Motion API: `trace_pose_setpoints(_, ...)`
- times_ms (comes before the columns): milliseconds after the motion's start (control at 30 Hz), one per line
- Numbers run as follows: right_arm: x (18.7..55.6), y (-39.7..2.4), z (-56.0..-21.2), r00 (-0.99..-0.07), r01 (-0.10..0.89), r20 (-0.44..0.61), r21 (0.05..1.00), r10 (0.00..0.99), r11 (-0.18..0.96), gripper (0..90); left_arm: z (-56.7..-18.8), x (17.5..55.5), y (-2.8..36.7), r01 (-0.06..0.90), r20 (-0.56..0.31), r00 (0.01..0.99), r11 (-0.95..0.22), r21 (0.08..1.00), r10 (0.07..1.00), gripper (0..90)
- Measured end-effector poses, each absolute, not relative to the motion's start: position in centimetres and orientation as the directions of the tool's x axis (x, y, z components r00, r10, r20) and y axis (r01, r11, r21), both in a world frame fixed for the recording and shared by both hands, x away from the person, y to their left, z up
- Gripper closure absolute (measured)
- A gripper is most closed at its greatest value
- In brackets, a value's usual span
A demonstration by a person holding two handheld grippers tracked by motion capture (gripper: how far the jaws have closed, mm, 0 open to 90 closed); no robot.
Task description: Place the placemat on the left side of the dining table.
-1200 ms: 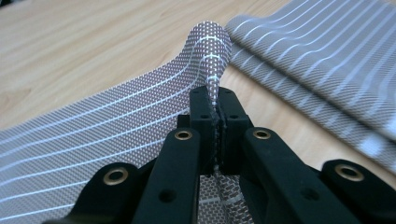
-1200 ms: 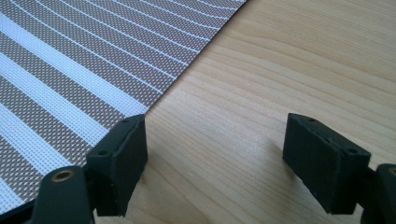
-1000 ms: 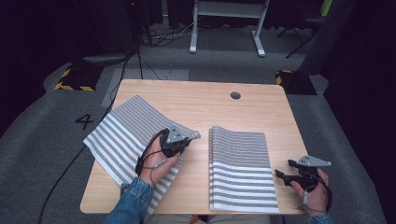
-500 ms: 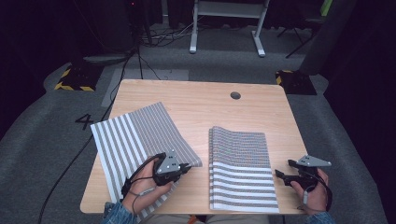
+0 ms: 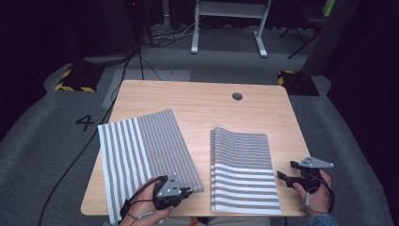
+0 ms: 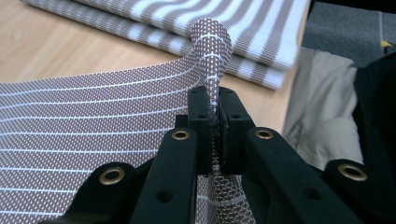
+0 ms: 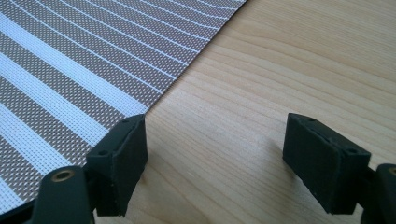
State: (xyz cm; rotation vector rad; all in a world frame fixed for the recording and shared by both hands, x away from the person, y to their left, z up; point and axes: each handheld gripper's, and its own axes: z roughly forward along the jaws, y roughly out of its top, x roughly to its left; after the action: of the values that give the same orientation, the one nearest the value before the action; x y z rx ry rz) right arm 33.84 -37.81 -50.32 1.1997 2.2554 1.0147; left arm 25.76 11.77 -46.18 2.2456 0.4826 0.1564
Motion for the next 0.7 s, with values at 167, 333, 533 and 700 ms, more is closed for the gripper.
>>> trace_pose_setpoints(167, 33.8, -37.8, -50.3, -0.557, 0.548, -0.004, 0.75, 0.83, 0.371, 22.4, -47.1, 24.6, 11.8, 0.329, -0.108, 0.925, -0.624, 0.709, 0.365, 84.9)
trace_pose_setpoints(333, 33.8, -37.8, -50.3, -0.557, 0.548, -0.004, 0.75, 0.83, 0.372, 22.4, -47.6, 24.2, 12.0, 0.364, -0.175, 0.923, -0.628, 0.688, 0.343, 77.4)
trace_pose_setpoints(533, 33.8, -37.8, -50.3, -0.557, 0.548, -0.004, 0.75, 0.83, 0.371, 22.4, -47.1, 23.8, 11.9, 0.441, -0.25, 0.887, -0.555, 0.705, 0.387, 45.2)
trace_pose_setpoints(700, 33.8, -37.8, -50.3, -0.557, 0.548, -0.004, 0.75, 0.83, 0.371, 22.4, -45.7, 24.0, 13.6, 0.491, -0.19, 0.81, -0.466, 0.736, 0.554, 37.3)
